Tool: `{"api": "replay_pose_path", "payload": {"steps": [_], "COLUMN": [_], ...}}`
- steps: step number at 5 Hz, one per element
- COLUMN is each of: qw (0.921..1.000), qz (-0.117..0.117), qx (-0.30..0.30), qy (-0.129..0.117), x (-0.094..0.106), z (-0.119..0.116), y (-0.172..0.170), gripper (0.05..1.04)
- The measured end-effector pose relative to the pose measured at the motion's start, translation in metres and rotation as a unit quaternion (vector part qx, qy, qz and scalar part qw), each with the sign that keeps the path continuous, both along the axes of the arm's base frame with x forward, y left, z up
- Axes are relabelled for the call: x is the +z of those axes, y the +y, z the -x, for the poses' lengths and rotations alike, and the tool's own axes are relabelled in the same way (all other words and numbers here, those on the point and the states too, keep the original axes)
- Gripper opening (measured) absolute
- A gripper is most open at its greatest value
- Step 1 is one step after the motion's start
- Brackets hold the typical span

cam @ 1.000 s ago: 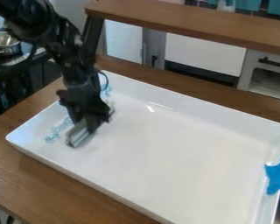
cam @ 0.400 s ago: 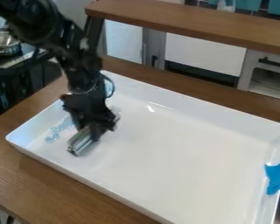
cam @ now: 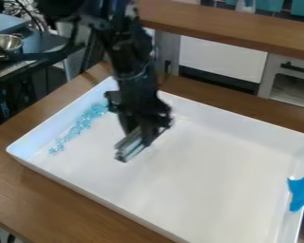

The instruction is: Sweep into pile

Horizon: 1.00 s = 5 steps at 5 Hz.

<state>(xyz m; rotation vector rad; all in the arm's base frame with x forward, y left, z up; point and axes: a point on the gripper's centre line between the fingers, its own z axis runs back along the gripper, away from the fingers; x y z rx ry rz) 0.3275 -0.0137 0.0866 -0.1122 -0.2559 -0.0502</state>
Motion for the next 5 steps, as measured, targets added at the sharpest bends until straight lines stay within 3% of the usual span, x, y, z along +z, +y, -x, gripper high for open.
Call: {"api": "replay_pose_path", "payload": {"steps": [1,2,3,4,5], "qw": [0.9997,0.9996,0.9994,0.9996,0.9991], "qz": [-0.004,-0.015,-0.022,-0.027,-0.036], "qx": [-0.019,-0.022,-0.026,-0.004,0.013], "qy": [-0.012,0.004,0.001,0.004,0.018], "x": [0.000,-0.017,-0.028,-0.038,-0.040], "z": [-0.001,-0.002,-0.002,-0.008,-0.007], "y": [-0.037,-0.065,-0.098,-0.103,-0.098], "gripper": [0.378,0.378,0.378,0.435,0.742]}}
